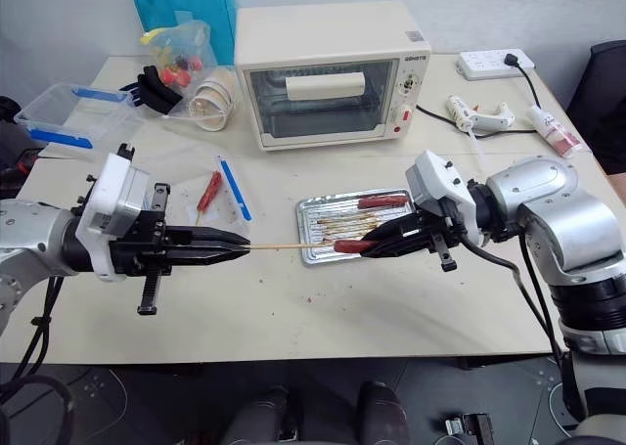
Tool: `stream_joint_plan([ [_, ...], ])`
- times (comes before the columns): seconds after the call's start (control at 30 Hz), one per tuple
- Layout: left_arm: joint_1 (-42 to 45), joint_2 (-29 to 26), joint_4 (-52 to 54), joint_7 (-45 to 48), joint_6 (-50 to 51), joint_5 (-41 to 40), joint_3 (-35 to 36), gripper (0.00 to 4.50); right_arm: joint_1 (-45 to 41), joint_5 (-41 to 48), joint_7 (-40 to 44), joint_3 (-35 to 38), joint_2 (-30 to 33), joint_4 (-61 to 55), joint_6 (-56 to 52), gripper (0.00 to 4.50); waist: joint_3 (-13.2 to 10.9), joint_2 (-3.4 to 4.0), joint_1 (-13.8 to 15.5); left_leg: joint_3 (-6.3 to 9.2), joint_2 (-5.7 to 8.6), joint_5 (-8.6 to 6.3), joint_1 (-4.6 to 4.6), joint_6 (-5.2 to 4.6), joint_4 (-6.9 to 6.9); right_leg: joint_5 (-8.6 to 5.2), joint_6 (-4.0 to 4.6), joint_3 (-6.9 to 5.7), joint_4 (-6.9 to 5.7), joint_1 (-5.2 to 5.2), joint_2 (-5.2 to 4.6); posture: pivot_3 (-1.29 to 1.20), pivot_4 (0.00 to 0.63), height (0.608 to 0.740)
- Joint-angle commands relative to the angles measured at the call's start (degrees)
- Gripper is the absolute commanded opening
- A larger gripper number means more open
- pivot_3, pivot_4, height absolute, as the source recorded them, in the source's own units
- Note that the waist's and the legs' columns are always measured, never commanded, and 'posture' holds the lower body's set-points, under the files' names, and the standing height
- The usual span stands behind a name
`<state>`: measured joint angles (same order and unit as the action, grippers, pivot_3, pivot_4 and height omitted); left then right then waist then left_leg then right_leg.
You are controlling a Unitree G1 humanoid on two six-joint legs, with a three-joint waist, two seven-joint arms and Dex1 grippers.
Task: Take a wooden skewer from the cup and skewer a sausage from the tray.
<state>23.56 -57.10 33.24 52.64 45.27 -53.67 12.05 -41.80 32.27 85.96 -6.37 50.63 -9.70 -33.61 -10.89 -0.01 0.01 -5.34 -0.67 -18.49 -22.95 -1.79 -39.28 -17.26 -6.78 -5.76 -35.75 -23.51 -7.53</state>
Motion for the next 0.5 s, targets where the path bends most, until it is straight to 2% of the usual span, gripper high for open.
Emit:
stream_joint_plan([
  [0.03,1.56,0.47,0.6,0.11,-1.33,0.5,-0.39,0.0,-1.42,1.88,-0.49,0.87,-0.61,-3.06,-0.96,0.31,0.0,0.0,0.01,0.0,0.0,0.0,0.0,0.0,0.0,0.0,0.0,0.0,0.0,0.0,0.0,0.0,0.15,0.74],
  [0.5,6.1,3.66,-1.04,0.39,-1.69,3.13,-5.26,0.0,-3.02,1.94,-2.5,-0.79,-4.62,-6.5,-0.78,0.31,0.0,0.0,0.01,0.0,0.01,0.0,0.0,0.0,-0.05,0.0,0.0,0.0,-0.07,0.0,0.01,0.0,0.15,0.74],
])
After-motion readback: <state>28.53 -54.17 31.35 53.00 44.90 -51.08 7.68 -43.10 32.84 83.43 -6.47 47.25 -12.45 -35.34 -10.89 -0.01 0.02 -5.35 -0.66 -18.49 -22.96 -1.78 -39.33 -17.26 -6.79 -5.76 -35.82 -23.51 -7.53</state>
